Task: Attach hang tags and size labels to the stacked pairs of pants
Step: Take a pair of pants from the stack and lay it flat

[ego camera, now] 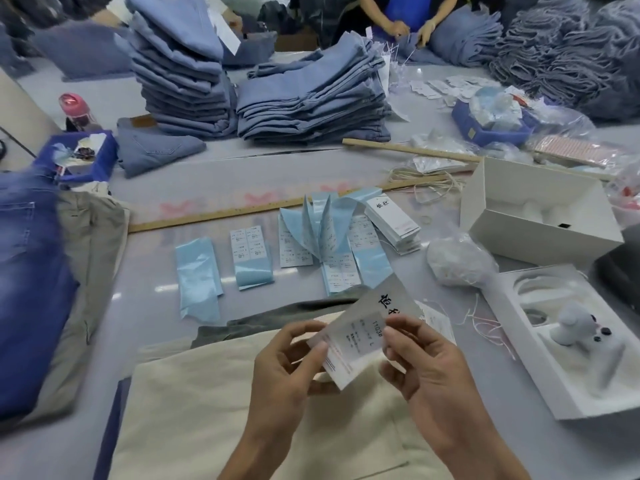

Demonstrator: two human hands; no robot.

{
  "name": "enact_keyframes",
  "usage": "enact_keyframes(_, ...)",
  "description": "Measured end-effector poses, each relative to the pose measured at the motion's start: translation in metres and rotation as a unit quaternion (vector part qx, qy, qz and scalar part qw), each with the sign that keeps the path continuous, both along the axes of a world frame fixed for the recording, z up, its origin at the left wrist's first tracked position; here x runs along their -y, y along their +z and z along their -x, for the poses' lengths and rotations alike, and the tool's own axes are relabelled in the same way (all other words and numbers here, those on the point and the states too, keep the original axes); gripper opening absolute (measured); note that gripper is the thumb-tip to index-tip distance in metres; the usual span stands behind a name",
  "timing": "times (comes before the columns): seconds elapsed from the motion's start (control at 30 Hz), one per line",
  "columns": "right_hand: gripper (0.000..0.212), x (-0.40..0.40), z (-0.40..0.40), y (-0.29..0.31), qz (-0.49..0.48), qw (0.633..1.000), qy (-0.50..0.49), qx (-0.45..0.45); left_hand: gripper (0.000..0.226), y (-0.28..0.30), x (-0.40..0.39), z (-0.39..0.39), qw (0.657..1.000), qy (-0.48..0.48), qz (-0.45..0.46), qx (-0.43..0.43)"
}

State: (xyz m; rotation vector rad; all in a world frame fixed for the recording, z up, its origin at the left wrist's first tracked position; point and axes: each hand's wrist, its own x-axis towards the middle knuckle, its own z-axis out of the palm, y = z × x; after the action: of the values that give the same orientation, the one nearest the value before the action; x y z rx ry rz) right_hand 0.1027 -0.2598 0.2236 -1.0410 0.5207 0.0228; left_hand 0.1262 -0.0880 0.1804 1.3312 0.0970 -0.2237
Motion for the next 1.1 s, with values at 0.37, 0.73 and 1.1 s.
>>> enact_keyframes(0.37,0.012,-0.003,0.001,-0.010,0.093,0.995,0.017,-0.037,0.021,-0.010,-0.009,0.009,0.999,-0.014,0.002,-0.029)
enact_keyframes(0.73,0.016,-0.006,0.002,-0.020,0.168,0.985,0.024,-0.025,0.042,-0.009,-0.012,0.008,0.998,-0.049,-0.001,-0.026)
enact_keyframes(1.1,0.023,-0.014,0.007,-0.028,0.261,0.964,0.036,0.021,0.033,-0.006,-0.005,0.004,0.993,-0.092,-0.066,0.010)
